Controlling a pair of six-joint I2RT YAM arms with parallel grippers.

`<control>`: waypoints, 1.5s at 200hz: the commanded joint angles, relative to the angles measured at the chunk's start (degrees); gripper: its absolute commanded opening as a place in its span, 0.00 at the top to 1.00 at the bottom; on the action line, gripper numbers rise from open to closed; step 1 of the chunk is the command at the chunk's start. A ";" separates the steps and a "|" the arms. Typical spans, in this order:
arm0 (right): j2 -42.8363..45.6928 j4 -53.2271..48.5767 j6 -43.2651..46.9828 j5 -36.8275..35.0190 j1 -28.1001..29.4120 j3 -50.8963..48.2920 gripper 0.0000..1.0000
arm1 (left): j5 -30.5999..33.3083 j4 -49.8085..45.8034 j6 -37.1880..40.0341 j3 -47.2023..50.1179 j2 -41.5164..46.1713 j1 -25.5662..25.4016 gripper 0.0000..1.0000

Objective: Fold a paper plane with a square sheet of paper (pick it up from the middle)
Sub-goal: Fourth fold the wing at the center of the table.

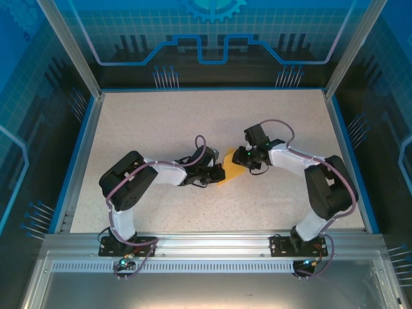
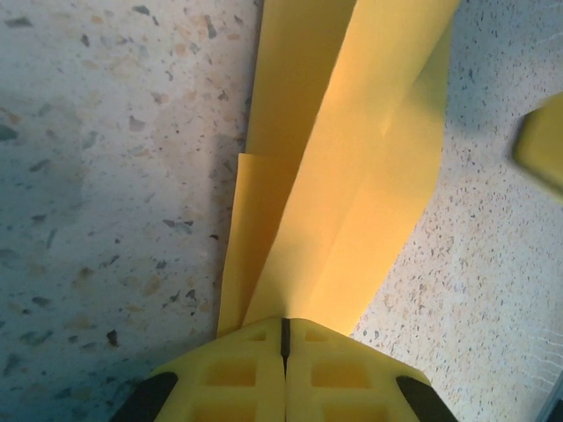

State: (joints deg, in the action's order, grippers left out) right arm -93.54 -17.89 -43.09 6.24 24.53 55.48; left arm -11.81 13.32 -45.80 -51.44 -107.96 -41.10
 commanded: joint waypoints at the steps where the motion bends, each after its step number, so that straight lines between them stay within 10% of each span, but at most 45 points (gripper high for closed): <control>1: 2.42 4.27 4.02 6.24 0.06 -0.46 0.65 | -0.25 -6.25 2.38 -0.54 -2.60 -0.26 0.95; 94: -9.66 7.87 5.73 16.34 1.26 3.77 0.84 | -0.23 -7.25 2.62 -1.10 -2.69 -0.25 0.96; 300: -14.65 4.35 4.80 4.64 -2.27 2.47 0.86 | -0.17 -7.09 2.33 -0.16 -1.52 -0.28 0.98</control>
State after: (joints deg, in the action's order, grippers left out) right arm -106.15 -12.36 -37.45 13.32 24.08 58.52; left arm -11.86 11.64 -44.62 -52.36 -108.07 -41.10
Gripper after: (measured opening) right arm 0.139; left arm 0.066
